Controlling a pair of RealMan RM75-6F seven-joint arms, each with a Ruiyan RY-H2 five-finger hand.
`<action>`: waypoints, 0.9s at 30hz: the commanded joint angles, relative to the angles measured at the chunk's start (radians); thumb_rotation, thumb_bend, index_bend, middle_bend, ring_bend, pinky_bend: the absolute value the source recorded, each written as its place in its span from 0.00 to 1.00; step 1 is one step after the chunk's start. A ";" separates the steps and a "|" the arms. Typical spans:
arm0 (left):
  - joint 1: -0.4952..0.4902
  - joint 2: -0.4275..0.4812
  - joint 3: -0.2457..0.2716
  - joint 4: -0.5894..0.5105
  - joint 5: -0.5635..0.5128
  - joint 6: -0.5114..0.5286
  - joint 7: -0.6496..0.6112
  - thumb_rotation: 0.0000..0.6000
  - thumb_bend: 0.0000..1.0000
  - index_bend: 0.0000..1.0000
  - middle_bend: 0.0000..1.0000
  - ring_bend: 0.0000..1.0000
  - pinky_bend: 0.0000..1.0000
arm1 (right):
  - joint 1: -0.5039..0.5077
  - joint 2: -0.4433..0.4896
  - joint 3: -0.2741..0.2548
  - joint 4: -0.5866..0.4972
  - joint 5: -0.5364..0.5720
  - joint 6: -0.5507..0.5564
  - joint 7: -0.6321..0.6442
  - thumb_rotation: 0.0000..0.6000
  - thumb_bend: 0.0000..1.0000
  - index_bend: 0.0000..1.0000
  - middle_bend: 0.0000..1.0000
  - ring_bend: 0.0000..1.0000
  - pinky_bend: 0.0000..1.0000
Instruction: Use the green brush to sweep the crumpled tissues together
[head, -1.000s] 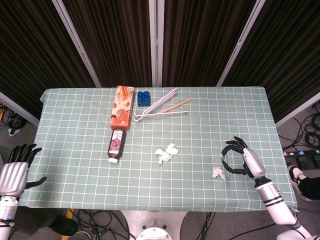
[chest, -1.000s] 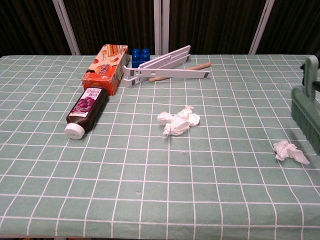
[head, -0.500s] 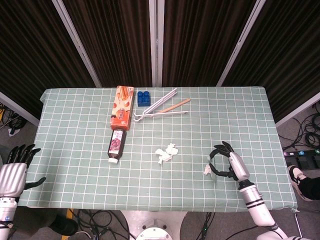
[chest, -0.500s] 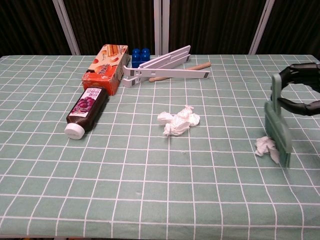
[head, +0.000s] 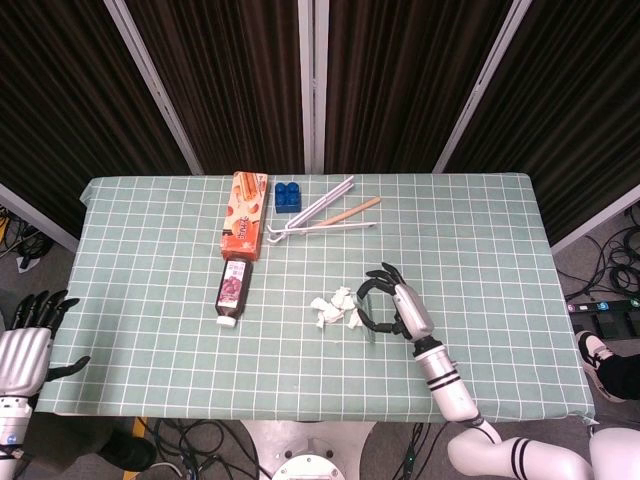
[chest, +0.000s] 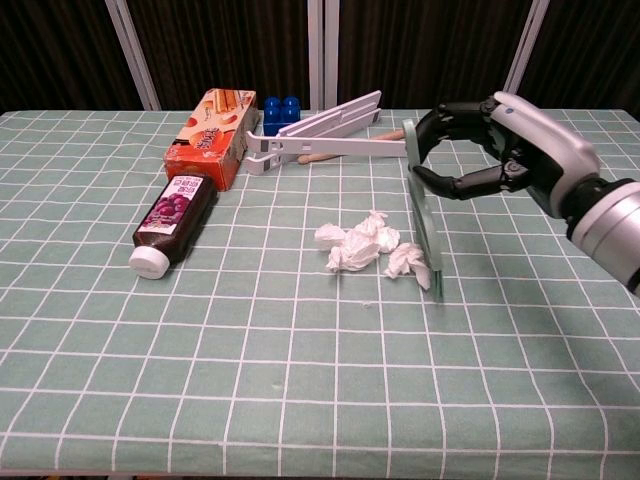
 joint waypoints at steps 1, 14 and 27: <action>0.000 -0.002 0.000 0.004 0.000 -0.001 -0.003 1.00 0.08 0.17 0.09 0.03 0.02 | 0.023 -0.038 0.027 0.016 0.013 -0.011 -0.028 1.00 0.42 0.64 0.51 0.18 0.00; -0.002 -0.010 0.000 0.028 0.004 -0.004 -0.029 1.00 0.08 0.17 0.09 0.03 0.02 | -0.004 0.026 0.010 -0.038 -0.029 0.028 -0.059 1.00 0.42 0.64 0.51 0.18 0.00; -0.005 -0.011 0.000 0.020 0.015 0.002 -0.018 1.00 0.08 0.17 0.09 0.03 0.02 | 0.009 0.430 -0.061 -0.023 -0.013 -0.163 -0.386 1.00 0.42 0.56 0.46 0.16 0.00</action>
